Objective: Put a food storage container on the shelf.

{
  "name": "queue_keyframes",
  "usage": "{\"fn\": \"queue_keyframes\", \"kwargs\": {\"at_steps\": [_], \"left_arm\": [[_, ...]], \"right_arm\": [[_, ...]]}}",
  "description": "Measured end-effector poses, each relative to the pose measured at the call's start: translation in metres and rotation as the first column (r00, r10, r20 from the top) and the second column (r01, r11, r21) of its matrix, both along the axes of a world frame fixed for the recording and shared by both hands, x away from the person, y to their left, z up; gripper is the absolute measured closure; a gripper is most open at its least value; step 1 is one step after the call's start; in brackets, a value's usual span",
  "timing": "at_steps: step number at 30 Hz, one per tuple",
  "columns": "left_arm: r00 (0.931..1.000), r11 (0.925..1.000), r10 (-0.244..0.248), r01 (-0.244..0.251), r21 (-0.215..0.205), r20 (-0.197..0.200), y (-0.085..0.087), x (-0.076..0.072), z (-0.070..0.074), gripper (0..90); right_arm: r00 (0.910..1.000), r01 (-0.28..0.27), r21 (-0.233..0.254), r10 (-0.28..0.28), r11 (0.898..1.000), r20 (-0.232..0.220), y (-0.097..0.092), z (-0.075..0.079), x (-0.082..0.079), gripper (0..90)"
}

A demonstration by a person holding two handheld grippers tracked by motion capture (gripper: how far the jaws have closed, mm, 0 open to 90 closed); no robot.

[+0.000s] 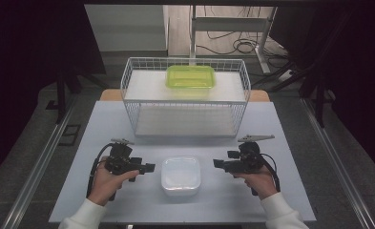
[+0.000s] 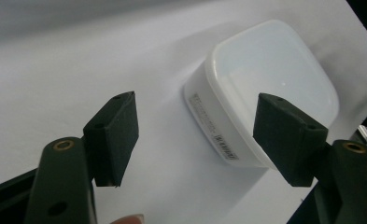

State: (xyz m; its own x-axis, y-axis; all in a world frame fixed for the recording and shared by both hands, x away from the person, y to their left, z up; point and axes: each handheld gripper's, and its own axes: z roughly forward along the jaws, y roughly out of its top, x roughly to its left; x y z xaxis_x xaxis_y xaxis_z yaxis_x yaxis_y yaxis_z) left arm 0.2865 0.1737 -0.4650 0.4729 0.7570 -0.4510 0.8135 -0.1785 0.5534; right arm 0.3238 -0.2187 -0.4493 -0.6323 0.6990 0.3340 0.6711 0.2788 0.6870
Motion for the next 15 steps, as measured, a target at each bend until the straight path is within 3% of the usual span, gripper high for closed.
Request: {"fn": "queue_keyframes", "kwargs": {"at_steps": [4,7,15], "left_arm": [[0.9999,0.9992,-0.007,0.007,-0.038,-0.013,-0.003,0.004,-0.002,30.0],[0.9998,0.9978,0.019,-0.019,-0.064,-0.006,0.0,0.005,-0.001,30.0],[0.9991,0.9937,0.035,-0.038,-0.106,-0.025,-0.001,0.003,0.0,30.6]], "right_arm": [[0.9998,0.018,0.055,-0.017,0.998,-0.015,-0.003,0.002,-0.007,22.5],[0.999,0.033,0.084,-0.03,0.996,-0.031,-0.002,0.0,-0.012,24.6],[0.9977,0.012,0.094,-0.006,0.996,-0.068,0.018,-0.002,-0.013,30.1]]}}
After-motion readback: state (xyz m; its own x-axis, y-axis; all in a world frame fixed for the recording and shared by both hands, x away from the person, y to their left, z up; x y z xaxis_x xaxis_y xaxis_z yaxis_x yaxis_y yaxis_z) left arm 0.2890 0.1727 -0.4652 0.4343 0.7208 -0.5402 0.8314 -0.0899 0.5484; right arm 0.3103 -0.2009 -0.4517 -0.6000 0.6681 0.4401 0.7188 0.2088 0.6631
